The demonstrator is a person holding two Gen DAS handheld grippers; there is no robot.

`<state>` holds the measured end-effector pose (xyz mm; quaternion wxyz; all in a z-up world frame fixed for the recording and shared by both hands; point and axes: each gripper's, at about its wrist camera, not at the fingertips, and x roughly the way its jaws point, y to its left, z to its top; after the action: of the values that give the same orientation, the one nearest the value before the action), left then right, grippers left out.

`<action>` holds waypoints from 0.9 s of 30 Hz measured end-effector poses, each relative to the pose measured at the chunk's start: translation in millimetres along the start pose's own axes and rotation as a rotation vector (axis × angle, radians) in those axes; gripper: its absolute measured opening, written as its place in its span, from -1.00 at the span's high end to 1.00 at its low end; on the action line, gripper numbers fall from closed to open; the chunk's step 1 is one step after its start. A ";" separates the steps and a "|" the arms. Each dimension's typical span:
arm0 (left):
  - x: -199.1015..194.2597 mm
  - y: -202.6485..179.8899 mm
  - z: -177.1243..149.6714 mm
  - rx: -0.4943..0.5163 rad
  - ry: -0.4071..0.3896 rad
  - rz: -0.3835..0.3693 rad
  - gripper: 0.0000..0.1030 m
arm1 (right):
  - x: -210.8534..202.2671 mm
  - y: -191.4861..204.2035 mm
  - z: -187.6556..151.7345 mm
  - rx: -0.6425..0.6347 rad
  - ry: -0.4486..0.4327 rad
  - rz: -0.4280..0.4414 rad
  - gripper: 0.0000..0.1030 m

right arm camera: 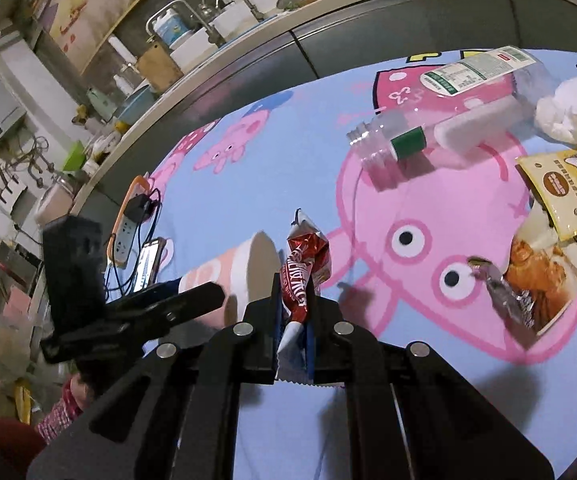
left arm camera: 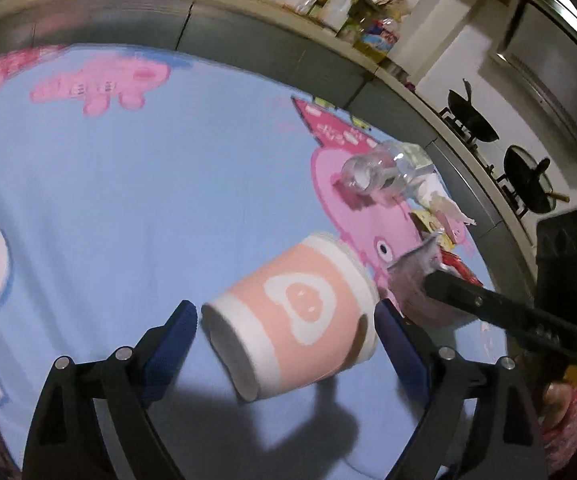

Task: Collect trash
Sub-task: 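Grasp the pink paper cup with the left gripper while the right grasps the red wrapper, then carry the pink cup and red wrapper to the bin and release both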

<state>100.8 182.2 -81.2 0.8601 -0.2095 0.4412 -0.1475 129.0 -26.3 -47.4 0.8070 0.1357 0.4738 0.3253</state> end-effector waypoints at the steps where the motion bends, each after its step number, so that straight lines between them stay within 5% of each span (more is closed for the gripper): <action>1: -2.7 2.9 -2.5 -0.015 -0.015 -0.020 -0.74 | 1.4 3.1 -2.4 -0.007 0.005 0.008 0.84; 8: -5.6 5.0 -12.6 -0.103 0.006 -0.138 -0.72 | 26.5 23.1 -12.8 -0.088 0.056 -0.036 0.84; 16: -23.6 -0.6 -12.5 -0.161 -0.073 -0.240 -0.69 | 25.3 22.0 -21.1 -0.126 0.034 -0.097 0.84; 22: -16.3 -13.5 -7.9 -0.112 -0.090 -0.187 -0.64 | 23.9 18.1 -23.4 -0.111 0.026 -0.096 0.84; 26: -4.7 -19.1 -2.2 -0.076 -0.097 -0.092 0.04 | 18.5 13.7 -25.0 -0.101 0.003 -0.122 0.82; 27: -2.2 -17.0 -0.9 -0.079 -0.086 -0.102 0.05 | 17.0 9.6 -25.2 -0.085 0.003 -0.115 0.82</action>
<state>97.6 168.2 -71.8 0.8608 -0.2715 0.3978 -0.1646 109.4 -10.2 -66.8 0.8287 0.0736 0.4676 0.2985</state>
